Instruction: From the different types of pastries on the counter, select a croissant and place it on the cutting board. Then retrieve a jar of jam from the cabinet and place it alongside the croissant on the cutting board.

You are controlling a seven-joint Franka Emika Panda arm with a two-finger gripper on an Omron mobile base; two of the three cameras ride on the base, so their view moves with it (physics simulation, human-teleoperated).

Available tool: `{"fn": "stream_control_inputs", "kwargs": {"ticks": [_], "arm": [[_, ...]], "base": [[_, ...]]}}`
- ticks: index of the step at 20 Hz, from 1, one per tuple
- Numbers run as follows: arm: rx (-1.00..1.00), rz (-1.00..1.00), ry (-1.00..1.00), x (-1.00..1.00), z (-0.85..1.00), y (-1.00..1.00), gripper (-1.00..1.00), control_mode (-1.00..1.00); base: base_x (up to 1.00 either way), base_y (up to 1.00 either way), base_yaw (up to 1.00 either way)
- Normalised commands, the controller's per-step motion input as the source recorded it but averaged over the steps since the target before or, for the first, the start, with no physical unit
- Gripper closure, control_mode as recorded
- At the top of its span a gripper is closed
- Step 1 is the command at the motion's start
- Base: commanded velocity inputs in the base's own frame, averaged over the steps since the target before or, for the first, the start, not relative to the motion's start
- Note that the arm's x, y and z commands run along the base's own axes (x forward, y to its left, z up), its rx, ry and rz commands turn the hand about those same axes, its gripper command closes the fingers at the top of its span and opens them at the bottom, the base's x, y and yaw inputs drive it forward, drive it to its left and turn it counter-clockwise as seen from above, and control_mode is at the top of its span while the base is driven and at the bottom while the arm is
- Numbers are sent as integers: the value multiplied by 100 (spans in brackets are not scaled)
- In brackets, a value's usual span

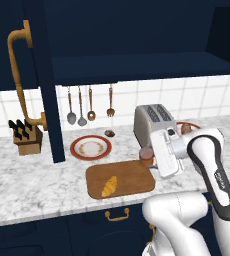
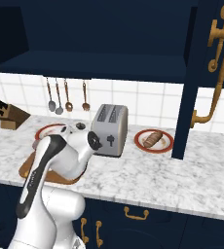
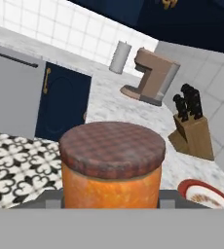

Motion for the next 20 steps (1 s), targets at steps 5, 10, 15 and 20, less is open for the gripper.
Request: {"fn": "stream_control_inputs", "kwargs": {"ticks": [5, 10, 15, 20], "arm": [[0, 0, -12, 25, -35, 14, 100, -100], [13, 0, 1, 26, -44, 0, 100, -100], [13, 0, 12, 23, -56, 3, 100, -100], [12, 0, 13, 7, -82, 19, 100, -100]], "base": [[0, 0, 0], [0, 0, 0], [0, 0, 0], [0, 0, 0]]}}
